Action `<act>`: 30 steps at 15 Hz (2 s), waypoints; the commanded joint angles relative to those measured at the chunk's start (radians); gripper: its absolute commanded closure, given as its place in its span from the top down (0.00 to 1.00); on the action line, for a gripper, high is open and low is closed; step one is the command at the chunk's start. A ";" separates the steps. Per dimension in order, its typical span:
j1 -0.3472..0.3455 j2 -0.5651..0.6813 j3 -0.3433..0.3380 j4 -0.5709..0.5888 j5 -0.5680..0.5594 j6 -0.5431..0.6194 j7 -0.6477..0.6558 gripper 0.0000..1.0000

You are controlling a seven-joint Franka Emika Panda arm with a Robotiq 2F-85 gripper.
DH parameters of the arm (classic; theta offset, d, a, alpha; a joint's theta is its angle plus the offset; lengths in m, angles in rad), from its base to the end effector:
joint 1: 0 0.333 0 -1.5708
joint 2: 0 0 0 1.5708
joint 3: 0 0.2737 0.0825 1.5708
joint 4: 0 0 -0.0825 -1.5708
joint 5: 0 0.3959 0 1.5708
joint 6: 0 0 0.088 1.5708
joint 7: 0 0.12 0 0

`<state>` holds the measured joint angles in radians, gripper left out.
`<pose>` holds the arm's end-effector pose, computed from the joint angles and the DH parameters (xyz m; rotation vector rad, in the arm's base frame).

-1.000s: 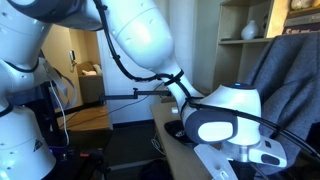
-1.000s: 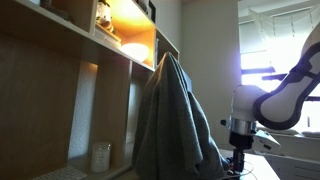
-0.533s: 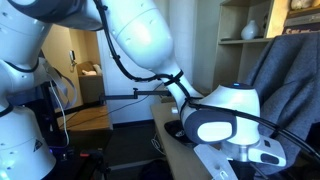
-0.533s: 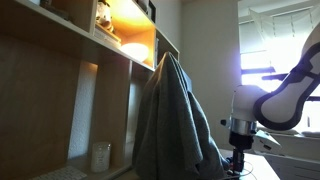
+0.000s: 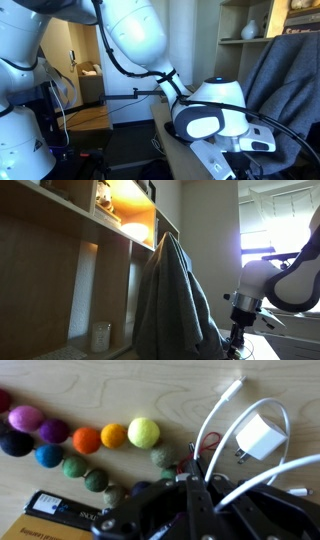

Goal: Pick the white cable near the string of beads and put it in the case

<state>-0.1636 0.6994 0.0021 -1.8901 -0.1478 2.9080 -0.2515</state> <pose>0.6309 -0.0942 0.1088 2.9693 0.3394 0.4516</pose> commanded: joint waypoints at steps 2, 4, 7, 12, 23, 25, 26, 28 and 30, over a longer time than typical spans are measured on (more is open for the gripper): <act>0.044 -0.105 -0.051 -0.143 -0.033 0.088 0.019 0.01; 0.071 -0.132 -0.090 -0.185 -0.053 0.107 0.028 0.01; 0.101 -0.174 -0.139 -0.257 -0.076 0.164 0.035 0.01; 0.184 -0.231 -0.236 -0.348 -0.123 0.215 0.029 0.01; 0.441 -0.311 -0.441 -0.413 -0.296 0.135 0.040 0.01; 0.502 -0.314 -0.487 -0.411 -0.328 0.114 0.050 0.01; 0.543 -0.307 -0.518 -0.407 -0.338 0.113 0.065 0.01; 0.604 -0.305 -0.555 -0.402 -0.356 0.088 0.070 0.01; 0.658 -0.299 -0.579 -0.394 -0.365 0.058 0.075 0.01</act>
<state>0.4175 0.4268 -0.5324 -2.2759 -0.4759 3.0267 -0.2067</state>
